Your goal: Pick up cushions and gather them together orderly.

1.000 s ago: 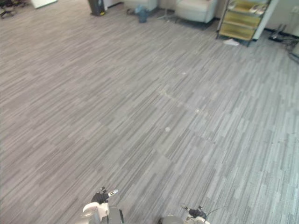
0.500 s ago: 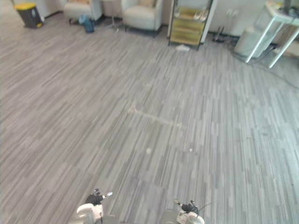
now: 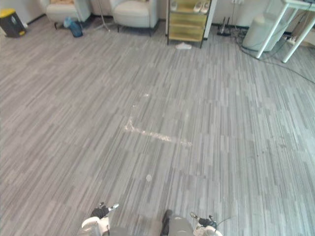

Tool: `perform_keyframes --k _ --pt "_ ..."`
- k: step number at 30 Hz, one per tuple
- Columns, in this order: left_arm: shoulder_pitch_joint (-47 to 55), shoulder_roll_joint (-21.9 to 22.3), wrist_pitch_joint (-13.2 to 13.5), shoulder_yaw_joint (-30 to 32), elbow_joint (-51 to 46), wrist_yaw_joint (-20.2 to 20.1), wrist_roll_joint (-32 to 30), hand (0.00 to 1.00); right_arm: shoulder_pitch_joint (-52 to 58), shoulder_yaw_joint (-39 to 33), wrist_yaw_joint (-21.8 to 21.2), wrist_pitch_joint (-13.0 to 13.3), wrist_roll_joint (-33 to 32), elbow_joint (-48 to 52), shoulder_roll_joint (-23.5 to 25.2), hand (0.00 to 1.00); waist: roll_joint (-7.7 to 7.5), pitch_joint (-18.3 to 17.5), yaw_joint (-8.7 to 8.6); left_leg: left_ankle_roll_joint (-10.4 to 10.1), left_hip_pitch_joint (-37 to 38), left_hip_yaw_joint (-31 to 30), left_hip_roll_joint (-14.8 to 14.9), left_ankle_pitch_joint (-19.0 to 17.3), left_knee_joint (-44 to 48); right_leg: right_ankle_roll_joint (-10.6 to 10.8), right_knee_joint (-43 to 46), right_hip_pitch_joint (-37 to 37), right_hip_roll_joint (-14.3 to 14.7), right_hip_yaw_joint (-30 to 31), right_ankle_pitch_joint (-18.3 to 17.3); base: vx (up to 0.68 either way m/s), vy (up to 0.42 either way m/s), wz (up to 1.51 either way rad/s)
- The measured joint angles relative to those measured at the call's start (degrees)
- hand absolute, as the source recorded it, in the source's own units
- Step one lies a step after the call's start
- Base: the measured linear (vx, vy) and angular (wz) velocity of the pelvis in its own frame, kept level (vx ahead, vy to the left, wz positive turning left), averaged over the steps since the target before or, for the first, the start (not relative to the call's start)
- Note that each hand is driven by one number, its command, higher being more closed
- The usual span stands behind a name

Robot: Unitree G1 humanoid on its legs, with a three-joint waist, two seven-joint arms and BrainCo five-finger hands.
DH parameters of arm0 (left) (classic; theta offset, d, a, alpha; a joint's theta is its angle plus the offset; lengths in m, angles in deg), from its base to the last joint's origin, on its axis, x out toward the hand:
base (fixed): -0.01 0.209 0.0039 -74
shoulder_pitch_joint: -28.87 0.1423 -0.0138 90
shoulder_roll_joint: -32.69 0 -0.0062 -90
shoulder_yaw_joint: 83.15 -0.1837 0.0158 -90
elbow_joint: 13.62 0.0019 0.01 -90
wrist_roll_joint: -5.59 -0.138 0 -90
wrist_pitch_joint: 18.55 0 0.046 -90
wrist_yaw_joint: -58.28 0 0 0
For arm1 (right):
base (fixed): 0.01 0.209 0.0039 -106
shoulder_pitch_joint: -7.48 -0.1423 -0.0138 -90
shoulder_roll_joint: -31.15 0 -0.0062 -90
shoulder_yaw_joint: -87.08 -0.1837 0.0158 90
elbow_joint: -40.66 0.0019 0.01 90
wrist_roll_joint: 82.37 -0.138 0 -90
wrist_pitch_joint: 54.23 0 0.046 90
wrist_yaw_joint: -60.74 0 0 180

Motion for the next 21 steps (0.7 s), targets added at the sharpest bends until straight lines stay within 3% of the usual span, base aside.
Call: perform_keyframes --k 1,2,3,4,5,6,7,8,9,11,13,14,15,16,17,18,19,21 --pt "0.58 -0.42 0.09 -0.19 -1.10 -0.05 0.36 0.00 -0.54 0.74 0.03 -0.07 0.00 -0.10 0.15 0.00 -0.31 -0.01 0.45 1.20 -4.60 3.54 0.03 -3.27 -4.54 0.81 -3.07 2.62 -0.03 1.79 -0.35 0.34 0.008 -0.68" --pt "1.17 -0.53 0.36 -0.09 -1.27 -0.09 0.73 0.00 -1.48 0.68 0.04 -0.24 0.01 -0.19 0.19 0.00 -0.45 -0.03 1.16 1.29 -6.64 6.03 -0.66 -4.43 -14.33 1.95 -4.99 3.84 -0.33 3.56 -0.35 0.44 0.029 -0.74" --pt "1.21 -0.52 0.48 -0.10 -1.34 -0.08 0.78 0.00 -1.72 0.62 0.04 -0.29 0.00 -0.20 0.19 0.00 -0.43 -0.03 1.45 1.32 -6.63 6.56 -1.12 -4.43 -18.42 2.29 -5.43 4.23 -0.47 4.14 -0.42 0.49 0.115 -0.81" --pt "1.23 -0.39 0.77 -0.39 -1.51 0.00 1.08 0.00 -2.25 -0.23 0.01 -0.37 0.02 -0.52 0.24 0.00 -0.23 -0.07 2.44 0.55 -6.12 6.35 -3.61 -3.43 -35.72 3.39 -7.18 5.84 -0.83 5.92 -0.50 0.51 0.143 -0.66" --pt "1.36 -0.22 0.78 -0.65 -1.38 0.04 1.09 0.00 -2.46 -0.47 0.03 -0.36 0.04 -0.64 0.25 0.00 0.03 -0.26 2.82 -0.25 -4.78 5.17 -5.15 0.32 -49.64 4.43 -8.88 7.86 -0.92 7.03 -1.25 0.53 0.165 -0.61" --pt "1.37 -0.11 0.78 -0.66 -1.23 0.04 1.08 0.00 -2.47 -0.46 0.04 -0.36 0.05 -0.68 0.15 0.00 0.20 -0.36 2.91 -0.42 -4.46 4.96 -5.39 1.39 -53.21 4.98 -9.41 8.76 -0.83 7.41 -1.70 0.63 0.239 -0.52" --pt "1.25 -0.10 0.78 -0.61 -1.06 0.02 1.37 0.00 -2.64 -0.49 0.04 -0.37 0.15 -1.37 0.04 0.00 0.01 -0.77 3.23 1.21 -4.07 3.96 -6.32 7.57 -54.80 6.61 -10.29 11.12 -1.19 8.86 -3.11 0.81 0.279 -0.38" --pt "1.08 -1.26 0.76 -0.70 -0.97 0.01 1.35 0.00 -2.74 -0.46 -0.05 -0.44 0.37 -2.61 0.78 0.00 -2.88 -1.52 3.24 4.79 -3.72 4.49 -9.04 6.45 -53.27 7.50 -10.61 12.42 -3.76 9.39 -3.52 0.83 0.263 -0.27" --pt "0.92 -1.57 0.73 -0.86 -0.92 0.01 1.35 0.00 -2.68 -0.47 -0.10 -0.42 0.40 -2.58 0.92 0.00 -3.51 -1.89 2.90 6.16 -3.95 4.50 -9.56 5.64 -52.18 8.08 -10.00 12.34 -4.47 9.33 -3.08 0.69 0.199 -0.03" --pt "0.90 -2.32 0.67 -1.77 0.63 -0.09 1.55 0.00 -1.99 -1.17 -0.38 -0.36 0.50 -2.69 0.43 0.00 -3.93 -2.37 2.71 7.67 -1.77 5.28 -10.29 -1.49 -45.79 10.15 5.73 8.74 -6.10 12.82 -2.07 0.69 0.236 -0.01" --pt "0.89 -2.69 0.46 -2.39 1.23 -0.16 1.55 0.00 -1.99 -1.32 -0.46 -0.33 0.53 -2.96 0.44 0.00 -3.72 -2.36 2.43 7.78 2.68 5.10 -10.52 -3.94 -46.79 17.76 20.27 3.99 -6.45 14.03 2.00 0.47 0.170 0.00" --pt "0.69 -3.05 -0.29 -3.81 1.93 -0.28 1.53 0.00 -1.81 -1.25 -0.59 -0.30 0.53 -2.93 0.68 0.00 -3.54 -2.17 1.98 7.88 7.24 4.01 -11.09 -5.33 -48.68 20.28 33.72 -0.88 -6.84 13.74 3.26 0.44 0.111 0.13" --pt "0.59 -2.96 -0.48 -4.33 2.27 -0.28 1.48 0.00 -1.63 -1.22 -0.64 -0.31 0.53 -2.86 0.64 0.00 -3.09 -1.90 1.61 7.84 10.12 3.63 -11.10 -5.82 -50.07 19.18 38.30 -2.88 -7.22 12.25 2.35 0.71 0.141 0.22" --pt "0.54 -2.77 -0.53 -4.94 2.62 -0.24 1.49 0.00 -1.14 -0.75 -0.89 -0.27 0.55 -2.13 0.33 0.00 -2.21 -1.44 0.93 7.82 15.87 3.06 -10.95 -5.91 -53.73 15.19 41.22 -6.39 -8.34 7.92 -0.65 0.48 0.070 0.18" --pt "0.57 -2.84 -0.53 -5.24 2.95 -0.24 1.49 0.00 -1.24 -0.59 -0.97 -0.17 0.55 -2.20 0.01 0.00 -1.78 -1.20 0.90 7.82 17.77 2.93 -10.73 -5.91 -54.96 13.73 40.35 -7.20 -8.63 6.15 -1.63 0.52 0.018 0.23" --pt "0.39 -2.80 -0.55 -6.42 3.42 -0.24 1.50 0.00 -1.44 -0.35 -1.09 -0.12 0.54 -2.42 -0.50 0.00 -1.06 -0.79 0.11 7.82 21.21 2.74 -10.35 -5.91 -57.17 10.86 35.94 -9.46 -9.51 1.71 -3.51 0.41 -0.052 0.34" --pt "0.10 -3.01 -0.52 -6.64 3.43 -0.22 1.50 0.00 -1.47 -0.44 -1.24 0.14 0.40 -2.34 -0.46 0.00 -1.33 -0.77 -0.76 7.93 23.09 1.76 -9.98 -5.98 -57.68 9.68 28.09 -12.01 -9.72 -1.39 -3.85 0.50 -0.087 0.41" --pt "-0.10 -3.02 -0.48 -6.83 3.44 -0.16 1.45 0.00 -1.50 -0.50 -1.33 0.49 0.42 -2.21 -0.70 0.00 -1.54 -0.79 -1.29 8.29 24.18 0.23 -9.36 -6.55 -57.72 9.20 18.26 -14.24 -8.87 -2.07 -1.78 0.34 -0.142 0.50"
